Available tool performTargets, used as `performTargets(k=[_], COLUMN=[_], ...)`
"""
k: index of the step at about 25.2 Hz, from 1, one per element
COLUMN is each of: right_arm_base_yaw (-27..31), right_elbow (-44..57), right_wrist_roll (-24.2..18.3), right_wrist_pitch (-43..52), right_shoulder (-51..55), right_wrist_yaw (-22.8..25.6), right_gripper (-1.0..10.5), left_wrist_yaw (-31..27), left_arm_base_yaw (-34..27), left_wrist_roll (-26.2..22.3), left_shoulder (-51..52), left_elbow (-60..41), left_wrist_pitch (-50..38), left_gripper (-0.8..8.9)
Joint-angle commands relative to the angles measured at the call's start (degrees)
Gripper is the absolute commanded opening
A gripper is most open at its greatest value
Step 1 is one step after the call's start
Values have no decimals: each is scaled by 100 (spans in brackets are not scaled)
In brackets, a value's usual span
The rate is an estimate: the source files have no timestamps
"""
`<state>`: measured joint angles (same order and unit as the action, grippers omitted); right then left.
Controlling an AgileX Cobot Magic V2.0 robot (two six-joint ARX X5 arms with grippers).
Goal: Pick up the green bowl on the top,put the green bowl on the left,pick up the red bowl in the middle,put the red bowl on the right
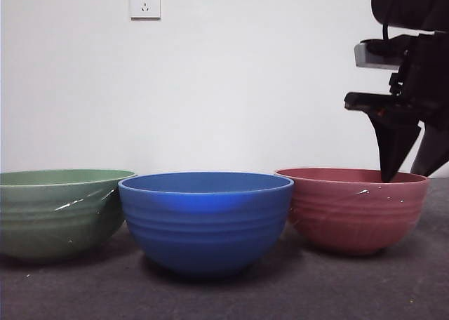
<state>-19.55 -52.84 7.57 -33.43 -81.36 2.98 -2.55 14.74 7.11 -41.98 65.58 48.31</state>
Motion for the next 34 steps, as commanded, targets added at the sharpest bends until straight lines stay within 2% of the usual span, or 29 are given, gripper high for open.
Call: performTargets(k=[1, 3, 5, 6, 7, 8, 9, 11, 14, 18, 29, 34], right_arm_base_yaw=[0, -22, -39, -39, -39, -39, -39, -44, -94, -138, -138, -136], right_elbow=[-160, -192, -190, -190, -190, -190, -184, -50, 752, 1786, 1810, 1810], right_wrist_roll=[48, -72, -175, -243, -293, -319, -328, -409, -407, 22, 46, 46], right_wrist_pitch=[94, 326, 507, 507, 505, 507, 507, 553, 1001, 1408, 1248, 1001], right_shoulder=[433, 1027, 1617, 1919, 2186, 2422, 2697, 3241, 4328, 5783, 6087, 6083], right_wrist_yaw=[-9, -356, -730, -732, -717, -717, -715, -688, -415, -396, -343, -92], right_gripper=[195, 189, 186, 179, 110, 19, -16, -17, -16, -16, -16, -16], left_wrist_yaw=[4, 4, 4, 0, -9, -17, -39, -44, -42, -33, -22, -20], left_arm_base_yaw=[-7, -7, -7, -7, -7, -7, -7, -7, -7, -7, -7, -7], left_wrist_roll=[35, 15, -105, -254, -343, -415, -481, -566, -557, -549, -433, -433], left_shoulder=[11, 11, 11, 11, 11, 13, 33, 245, 918, 1563, 1419, 1403], left_elbow=[-15, -15, -15, -15, -15, -17, -37, -236, -1095, -2028, -2103, -2103], left_wrist_pitch=[-31, -76, -85, -76, -72, -76, -94, -173, -656, -909, -785, -780], left_gripper=[407, 399, 218, 62, -14, -7, -8, -8, -8, -6, -4, -4])
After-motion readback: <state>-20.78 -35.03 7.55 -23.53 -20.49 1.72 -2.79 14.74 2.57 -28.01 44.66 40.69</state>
